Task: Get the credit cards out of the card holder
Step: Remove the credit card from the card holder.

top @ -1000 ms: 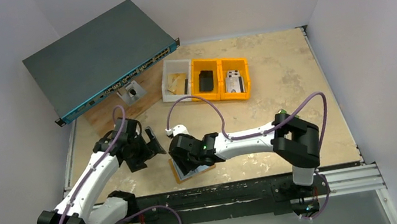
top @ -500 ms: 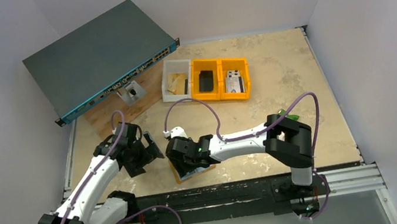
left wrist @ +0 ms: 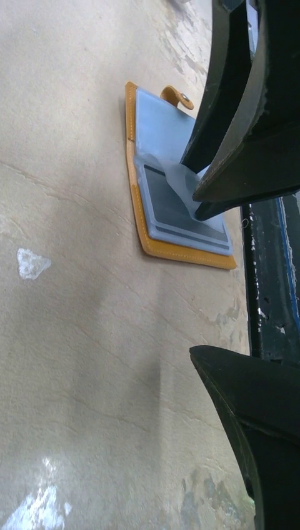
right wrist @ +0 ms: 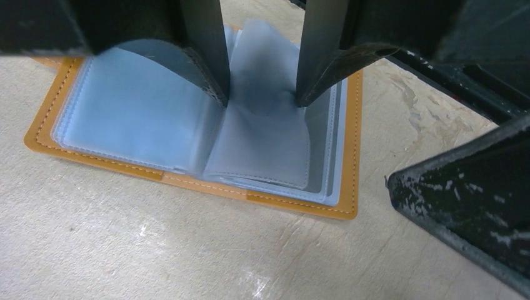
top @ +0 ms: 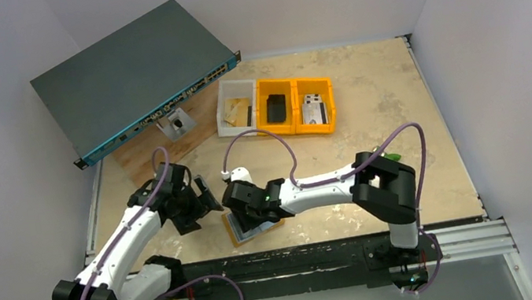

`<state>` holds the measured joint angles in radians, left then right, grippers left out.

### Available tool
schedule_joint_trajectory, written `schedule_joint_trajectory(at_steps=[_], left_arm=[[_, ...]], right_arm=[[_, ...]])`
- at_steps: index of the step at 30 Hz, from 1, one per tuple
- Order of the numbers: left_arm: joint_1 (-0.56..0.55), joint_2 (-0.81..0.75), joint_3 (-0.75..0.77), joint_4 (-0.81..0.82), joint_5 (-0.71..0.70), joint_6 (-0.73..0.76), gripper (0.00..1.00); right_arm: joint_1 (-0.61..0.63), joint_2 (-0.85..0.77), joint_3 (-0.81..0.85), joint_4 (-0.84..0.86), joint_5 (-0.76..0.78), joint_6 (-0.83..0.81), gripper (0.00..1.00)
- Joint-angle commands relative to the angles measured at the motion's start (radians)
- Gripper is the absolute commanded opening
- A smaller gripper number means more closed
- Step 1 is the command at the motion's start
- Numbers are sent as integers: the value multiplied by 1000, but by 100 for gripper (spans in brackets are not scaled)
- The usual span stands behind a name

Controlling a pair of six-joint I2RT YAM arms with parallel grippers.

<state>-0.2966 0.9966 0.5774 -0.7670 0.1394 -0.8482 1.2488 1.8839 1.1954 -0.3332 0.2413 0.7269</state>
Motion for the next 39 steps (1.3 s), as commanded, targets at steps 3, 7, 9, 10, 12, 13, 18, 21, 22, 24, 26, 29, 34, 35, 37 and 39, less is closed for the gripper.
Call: schedule_joint_trajectory(at_steps=[3, 7, 9, 10, 12, 13, 18, 21, 22, 24, 26, 29, 34, 35, 37, 39], left_arm=[[-1, 21, -7, 67, 78, 28, 75], [-30, 43, 4, 97, 111, 39, 61], [-56, 55, 11, 113, 120, 37, 52], [-71, 63, 13, 122, 124, 35, 48], [-103, 79, 20, 141, 132, 33, 40], [-119, 90, 25, 148, 132, 33, 36], [-183, 156, 29, 212, 140, 11, 18], [-199, 209, 28, 275, 159, -3, 10], [-203, 224, 29, 293, 163, -7, 9], [-212, 252, 27, 328, 160, -16, 7], [-215, 282, 27, 354, 158, -25, 4], [-217, 314, 26, 375, 149, -32, 2], [-218, 338, 25, 385, 133, -26, 1], [-219, 341, 25, 385, 131, -24, 1], [-218, 346, 28, 384, 129, -17, 1], [-219, 352, 31, 383, 129, -11, 1]], right_arm=[[-47, -2, -94, 22, -48, 46, 31], [-74, -12, -132, 59, -90, 54, 22], [-94, -19, -159, 93, -123, 61, 20], [-103, -22, -170, 107, -137, 65, 19], [-117, -30, -190, 129, -158, 70, 18], [-123, -34, -195, 137, -165, 72, 18], [-147, -58, -229, 195, -210, 80, 18], [-162, -75, -261, 245, -237, 86, 18], [-167, -80, -271, 255, -237, 88, 18], [-177, -91, -293, 291, -259, 90, 17], [-188, -102, -313, 321, -275, 92, 17], [-204, -122, -342, 368, -296, 92, 17], [-230, -151, -385, 431, -332, 91, 18], [-233, -153, -391, 439, -339, 91, 19], [-238, -158, -399, 458, -353, 86, 19], [-240, -165, -404, 472, -360, 85, 19]])
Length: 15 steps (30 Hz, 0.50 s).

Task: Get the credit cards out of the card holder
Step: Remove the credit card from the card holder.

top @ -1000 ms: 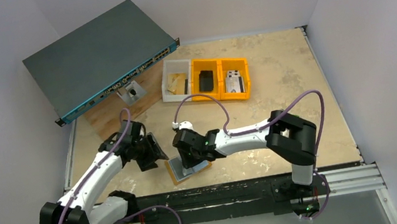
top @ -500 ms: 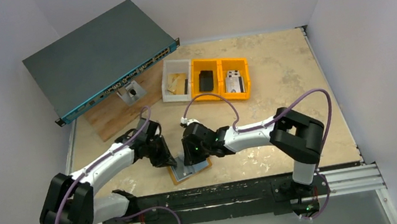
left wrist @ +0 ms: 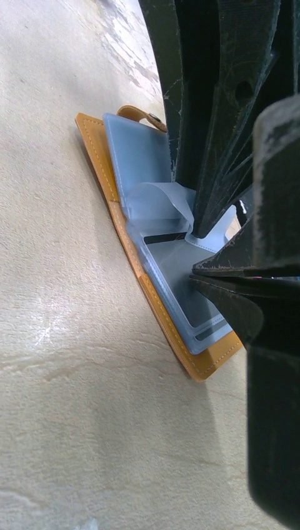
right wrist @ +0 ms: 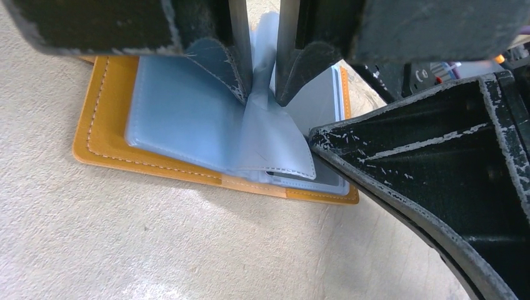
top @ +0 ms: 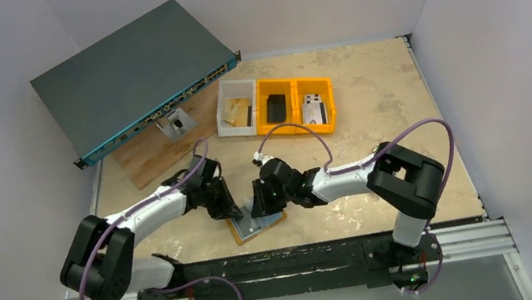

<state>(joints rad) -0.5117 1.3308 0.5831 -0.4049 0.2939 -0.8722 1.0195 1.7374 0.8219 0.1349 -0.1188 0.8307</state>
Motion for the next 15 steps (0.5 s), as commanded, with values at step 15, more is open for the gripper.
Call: schedule_joint_trajectory(at_steps=[15], left_arm=[[-24, 34, 77, 36, 28, 54, 2]], right_arm=[[-13, -153, 11, -56, 25, -47, 41]])
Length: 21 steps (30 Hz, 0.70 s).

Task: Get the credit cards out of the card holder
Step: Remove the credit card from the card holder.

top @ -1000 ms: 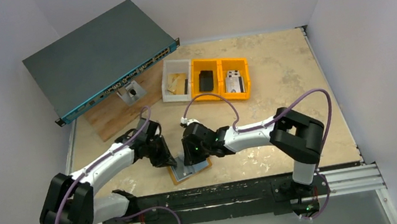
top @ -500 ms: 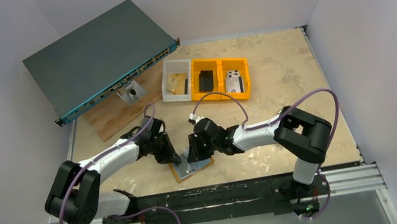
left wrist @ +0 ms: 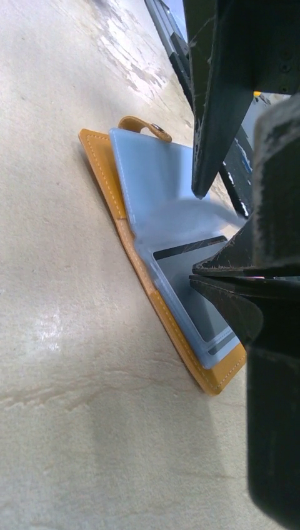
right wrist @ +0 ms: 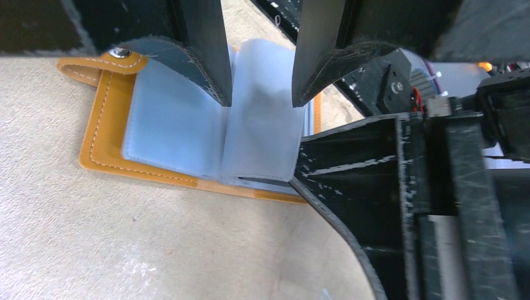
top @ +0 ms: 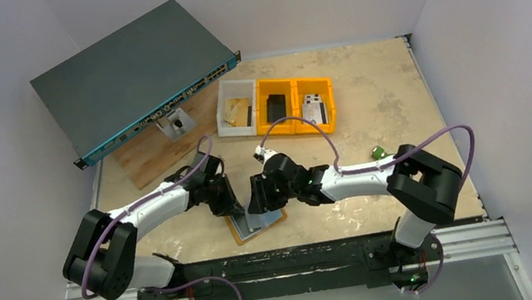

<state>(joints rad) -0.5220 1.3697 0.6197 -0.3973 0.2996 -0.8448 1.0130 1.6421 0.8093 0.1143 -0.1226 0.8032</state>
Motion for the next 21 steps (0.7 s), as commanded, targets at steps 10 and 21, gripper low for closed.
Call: schedule_joint_trajectory(at_steps=[10, 21], left_arm=[[-78, -37, 118, -15, 49, 43, 2], [-135, 178, 192, 111, 125, -5, 4]], right_arm=[[-12, -146, 35, -172, 160, 9, 43], [-58, -278, -37, -317, 346, 23, 44]])
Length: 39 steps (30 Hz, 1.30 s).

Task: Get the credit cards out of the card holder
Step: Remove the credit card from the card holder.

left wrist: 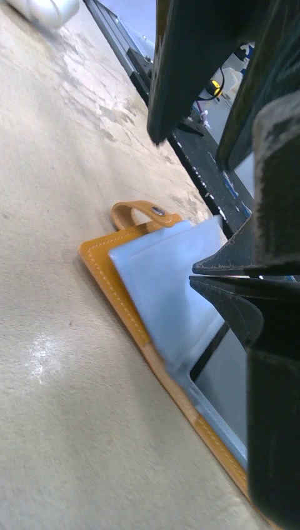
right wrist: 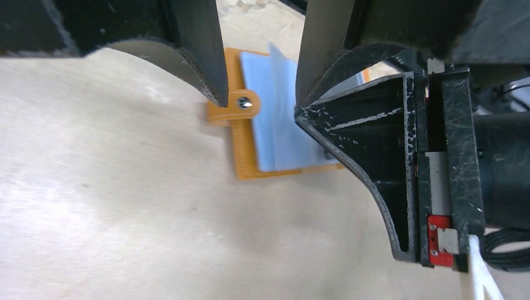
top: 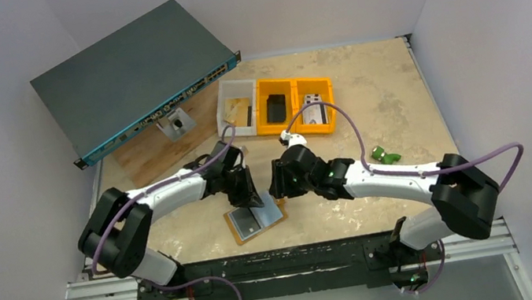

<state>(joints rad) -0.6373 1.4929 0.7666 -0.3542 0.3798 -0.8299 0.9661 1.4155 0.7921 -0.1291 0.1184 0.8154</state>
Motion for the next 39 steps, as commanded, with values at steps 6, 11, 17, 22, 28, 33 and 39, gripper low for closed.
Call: schedule_joint_trajectory(at_steps=[6, 11, 17, 22, 28, 33, 39], left_arm=[[-36, 101, 70, 59, 40, -19, 6], [-36, 15, 74, -21, -20, -2, 8], [-29, -135, 59, -204, -185, 7, 13], [10, -252, -6, -305, -276, -26, 13], [58, -301, -104, -293, -262, -47, 11], [60, -285, -134, -247, -225, -56, 8], [60, -258, -145, -211, -201, -52, 6]], right_arm=[[-11, -64, -19, -79, 80, -3, 44], [-4, -17, 13, -42, 23, -57, 44], [29, 32, 73, -16, -51, -84, 43], [54, 107, 134, 9, -113, -104, 43], [56, 238, 146, 106, -250, -81, 42], [55, 312, 174, 123, -305, -76, 39], [56, 344, 185, 144, -333, -73, 38]])
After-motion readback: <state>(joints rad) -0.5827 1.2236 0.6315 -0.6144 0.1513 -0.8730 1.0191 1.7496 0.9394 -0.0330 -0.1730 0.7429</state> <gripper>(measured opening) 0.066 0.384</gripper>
